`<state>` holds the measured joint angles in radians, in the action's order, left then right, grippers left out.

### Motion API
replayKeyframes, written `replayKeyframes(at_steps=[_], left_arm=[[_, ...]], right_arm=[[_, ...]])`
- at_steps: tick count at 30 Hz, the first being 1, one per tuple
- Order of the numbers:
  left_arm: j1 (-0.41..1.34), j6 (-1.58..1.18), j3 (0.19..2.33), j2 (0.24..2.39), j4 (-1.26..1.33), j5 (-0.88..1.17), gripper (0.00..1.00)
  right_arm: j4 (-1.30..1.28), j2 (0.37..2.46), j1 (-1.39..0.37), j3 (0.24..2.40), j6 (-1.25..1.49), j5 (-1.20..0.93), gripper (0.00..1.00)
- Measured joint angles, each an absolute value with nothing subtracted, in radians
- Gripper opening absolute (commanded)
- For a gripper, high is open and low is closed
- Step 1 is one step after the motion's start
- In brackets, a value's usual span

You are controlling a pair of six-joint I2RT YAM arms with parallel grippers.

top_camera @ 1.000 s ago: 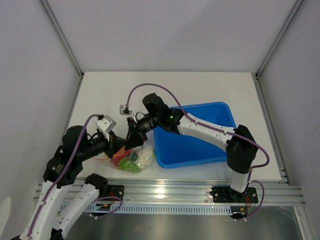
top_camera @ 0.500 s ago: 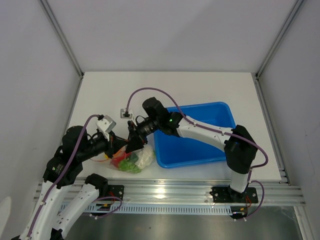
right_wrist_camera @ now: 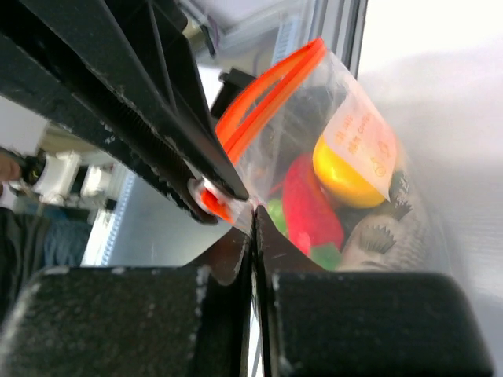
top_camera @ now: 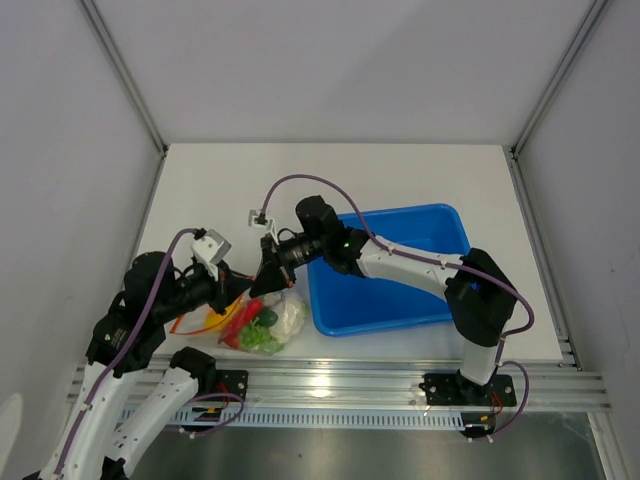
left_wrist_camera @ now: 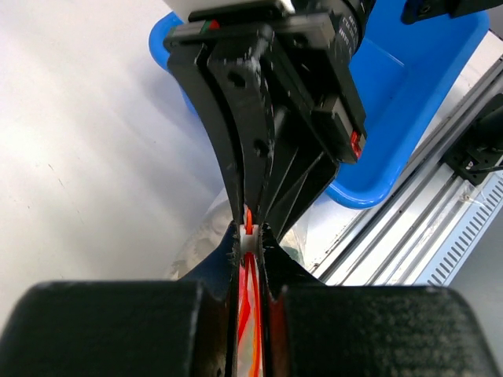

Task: Place the food in the zip-top bag and seal the zipper
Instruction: Zip the zipper food storage bag at the center of the board.

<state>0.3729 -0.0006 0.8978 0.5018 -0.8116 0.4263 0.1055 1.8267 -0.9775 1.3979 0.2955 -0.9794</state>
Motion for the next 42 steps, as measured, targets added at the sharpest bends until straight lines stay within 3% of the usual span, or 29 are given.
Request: replayKeyframes(at_steps=[16, 25, 42], left_arm=[[0.374, 0.0, 0.896, 0.492, -0.795, 0.427, 0.01], [0.374, -0.007, 0.896, 0.529, -0.788, 0.386, 0.04], [0.374, -0.027, 0.917, 0.529, -0.807, 0.339, 0.01]], right_arm=[[0.46, 1.81, -0.943, 1.259, 0.593, -0.96, 0.0], [0.519, 1.785, -0.932, 1.22, 0.708, -0.896, 0.0], [0.703, 1.78, -0.925, 1.136, 0.917, -0.815, 0.0]])
